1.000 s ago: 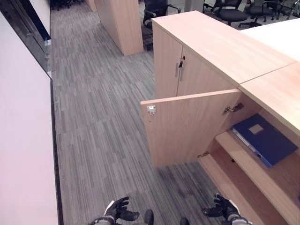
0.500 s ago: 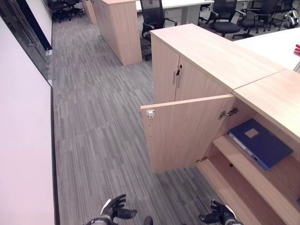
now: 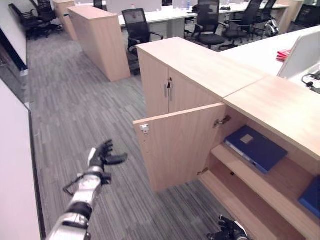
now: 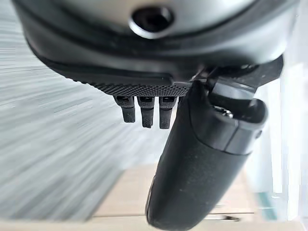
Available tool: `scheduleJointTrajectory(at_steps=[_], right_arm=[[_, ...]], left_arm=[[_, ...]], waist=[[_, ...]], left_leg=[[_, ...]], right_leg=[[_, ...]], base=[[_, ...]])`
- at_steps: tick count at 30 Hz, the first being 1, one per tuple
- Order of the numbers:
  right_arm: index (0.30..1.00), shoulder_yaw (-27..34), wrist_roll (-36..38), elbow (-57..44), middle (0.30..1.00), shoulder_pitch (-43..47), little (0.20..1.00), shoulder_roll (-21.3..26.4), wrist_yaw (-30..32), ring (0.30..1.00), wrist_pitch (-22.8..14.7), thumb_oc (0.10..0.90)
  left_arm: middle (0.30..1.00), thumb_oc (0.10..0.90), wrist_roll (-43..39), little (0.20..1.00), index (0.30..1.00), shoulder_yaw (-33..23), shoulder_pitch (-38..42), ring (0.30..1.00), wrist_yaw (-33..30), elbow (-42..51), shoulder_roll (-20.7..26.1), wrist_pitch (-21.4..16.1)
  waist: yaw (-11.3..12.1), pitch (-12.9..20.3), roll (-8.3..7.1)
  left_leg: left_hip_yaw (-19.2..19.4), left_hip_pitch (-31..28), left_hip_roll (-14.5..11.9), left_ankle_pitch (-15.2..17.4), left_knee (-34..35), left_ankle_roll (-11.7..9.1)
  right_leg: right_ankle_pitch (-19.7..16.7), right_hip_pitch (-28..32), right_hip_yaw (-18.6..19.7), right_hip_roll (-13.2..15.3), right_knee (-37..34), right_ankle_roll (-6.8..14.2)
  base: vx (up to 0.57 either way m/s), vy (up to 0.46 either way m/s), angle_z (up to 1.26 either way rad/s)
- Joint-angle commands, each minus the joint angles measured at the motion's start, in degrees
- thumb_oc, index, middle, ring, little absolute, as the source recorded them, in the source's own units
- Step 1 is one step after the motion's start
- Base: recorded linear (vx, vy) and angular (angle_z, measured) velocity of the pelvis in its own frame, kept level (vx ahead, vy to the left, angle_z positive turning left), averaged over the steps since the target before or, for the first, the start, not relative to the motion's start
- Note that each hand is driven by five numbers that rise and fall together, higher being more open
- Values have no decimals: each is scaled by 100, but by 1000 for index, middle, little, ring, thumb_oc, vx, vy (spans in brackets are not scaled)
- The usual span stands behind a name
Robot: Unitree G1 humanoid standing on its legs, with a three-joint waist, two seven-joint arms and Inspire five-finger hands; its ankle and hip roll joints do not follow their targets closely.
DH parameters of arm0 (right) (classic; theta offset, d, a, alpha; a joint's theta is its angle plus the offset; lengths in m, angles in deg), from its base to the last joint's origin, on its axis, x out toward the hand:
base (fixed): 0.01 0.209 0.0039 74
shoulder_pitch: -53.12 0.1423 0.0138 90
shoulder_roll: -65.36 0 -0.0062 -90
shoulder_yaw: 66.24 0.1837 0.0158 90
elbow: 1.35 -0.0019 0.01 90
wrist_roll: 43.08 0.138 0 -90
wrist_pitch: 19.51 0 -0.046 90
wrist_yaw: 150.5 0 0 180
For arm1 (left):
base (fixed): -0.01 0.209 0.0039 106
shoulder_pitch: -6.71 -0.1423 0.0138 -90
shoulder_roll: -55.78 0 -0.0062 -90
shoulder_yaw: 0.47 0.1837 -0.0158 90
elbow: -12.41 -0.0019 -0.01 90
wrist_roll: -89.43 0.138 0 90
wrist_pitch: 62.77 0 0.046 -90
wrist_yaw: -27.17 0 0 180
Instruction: Put the empty folder in the office cabinet
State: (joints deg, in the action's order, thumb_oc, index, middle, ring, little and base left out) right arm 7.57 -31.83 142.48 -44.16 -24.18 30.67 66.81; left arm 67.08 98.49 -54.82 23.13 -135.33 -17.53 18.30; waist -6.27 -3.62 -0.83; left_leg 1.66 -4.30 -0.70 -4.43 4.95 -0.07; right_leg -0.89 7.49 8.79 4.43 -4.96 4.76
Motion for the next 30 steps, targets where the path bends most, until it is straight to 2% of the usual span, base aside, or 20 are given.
scheduleJointTrajectory(at_steps=[1,5,9,21,24,28,30], right_arm=[[900,-125,-148,-113,900,184,900,388,-38,900,-276,800],[900,-117,-118,-77,900,187,900,443,-65,900,-268,800],[900,-148,-132,83,900,222,900,444,-65,900,-243,800],[900,-99,-69,283,900,419,900,349,61,900,-211,800],[900,-119,-106,305,900,414,900,308,59,900,-198,800],[900,-102,-101,315,900,415,900,284,58,900,-200,800],[900,-63,-111,400,900,428,900,253,63,900,-197,800]], left_arm=[[900,800,-102,900,900,53,873,900,-23,-221,442,-438],[900,800,-86,900,900,141,1322,900,-4,-454,641,-407],[900,800,43,900,900,345,1664,900,-24,-608,574,-372],[900,800,-35,900,900,661,1860,900,-50,-384,-258,-457],[900,800,-50,900,900,787,1742,900,-9,-134,-538,-503],[900,800,-38,900,900,892,1681,900,31,21,-650,-522],[900,800,-125,900,900,1007,1482,900,160,499,-821,-569]], waist=[[58,135,60],[-48,156,63],[-139,174,62],[-247,179,-48],[-234,161,-99],[-222,155,-122],[-176,132,-153]], left_leg=[[-8,-428,-290,947,-5,-373],[135,-451,-308,954,0,-382],[218,-470,-307,967,5,-382],[341,-469,-281,1012,5,-330],[372,-457,-257,1023,5,-310],[366,-450,-249,1022,5,-299],[356,-434,-228,1024,5,-278]], right_leg=[[409,-254,-177,406,393,638],[354,-337,-85,397,412,697],[335,-380,-26,398,436,726],[265,-500,33,428,476,780],[242,-528,12,452,489,795],[230,-534,0,469,492,805],[218,-543,-39,488,503,811]], base=[[32,25,-36],[20,26,-16],[9,29,-16],[-6,15,-6],[-6,7,-1],[0,0,0],[0,0,0]])
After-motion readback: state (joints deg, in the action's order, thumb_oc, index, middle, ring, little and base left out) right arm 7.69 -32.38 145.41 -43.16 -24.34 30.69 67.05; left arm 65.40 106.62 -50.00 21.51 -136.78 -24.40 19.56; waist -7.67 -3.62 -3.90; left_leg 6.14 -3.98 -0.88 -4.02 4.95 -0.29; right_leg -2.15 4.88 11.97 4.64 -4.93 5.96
